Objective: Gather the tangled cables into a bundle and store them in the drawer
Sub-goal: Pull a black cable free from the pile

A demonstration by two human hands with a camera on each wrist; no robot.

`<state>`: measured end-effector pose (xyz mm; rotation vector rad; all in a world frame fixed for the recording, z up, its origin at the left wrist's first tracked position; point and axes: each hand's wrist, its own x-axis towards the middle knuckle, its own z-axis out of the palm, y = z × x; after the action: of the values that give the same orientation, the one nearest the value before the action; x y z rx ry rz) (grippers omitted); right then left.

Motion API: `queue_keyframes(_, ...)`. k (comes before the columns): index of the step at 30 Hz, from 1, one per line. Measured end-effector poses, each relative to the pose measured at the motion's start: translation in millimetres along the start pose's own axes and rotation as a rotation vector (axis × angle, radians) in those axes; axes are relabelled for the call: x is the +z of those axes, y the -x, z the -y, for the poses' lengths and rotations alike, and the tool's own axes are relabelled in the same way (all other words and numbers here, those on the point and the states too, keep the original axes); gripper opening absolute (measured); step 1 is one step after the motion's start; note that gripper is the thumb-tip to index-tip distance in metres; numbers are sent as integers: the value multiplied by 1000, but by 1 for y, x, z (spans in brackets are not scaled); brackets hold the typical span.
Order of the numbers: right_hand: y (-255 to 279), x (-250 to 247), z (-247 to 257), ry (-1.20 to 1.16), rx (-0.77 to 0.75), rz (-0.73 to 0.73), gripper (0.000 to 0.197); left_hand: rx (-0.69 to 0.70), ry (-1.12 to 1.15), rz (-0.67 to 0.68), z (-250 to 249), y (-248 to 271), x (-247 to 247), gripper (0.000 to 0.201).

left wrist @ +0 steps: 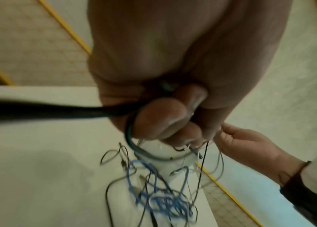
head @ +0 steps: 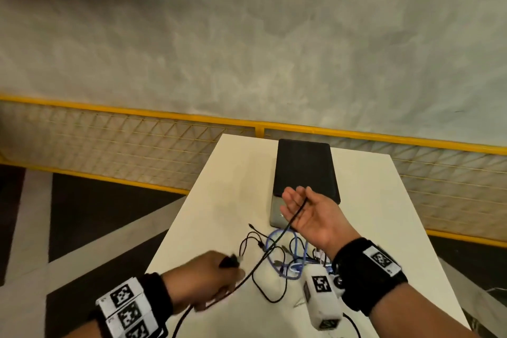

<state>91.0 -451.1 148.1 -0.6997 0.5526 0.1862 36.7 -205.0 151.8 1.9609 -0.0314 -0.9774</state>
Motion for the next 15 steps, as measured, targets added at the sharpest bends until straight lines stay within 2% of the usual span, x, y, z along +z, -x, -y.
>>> queue_keyframes(3,4,-7,-11,90,16,-1,27,308,16,-277,-36,-14,-2,24)
queue_keyframes(4,5,-9,-15,122,23,9,27,406,-7,-336,-51,-22,0,22)
queue_keyframes(6,9,-9,-23,156,30,50,29,530,-47,-354,-76,-45,8,15)
queue_keyframes(8,11,-8,-29,144,19,85,35,547,-78,-337,-87,-66,22,8)
queue_keyframes(11,15,-8,-31,79,14,84,35,541,-39,-365,-86,-85,42,14)
queue_keyframes(15,16,-17,-22,60,21,39,35,545,-15,-192,-67,-90,48,11)
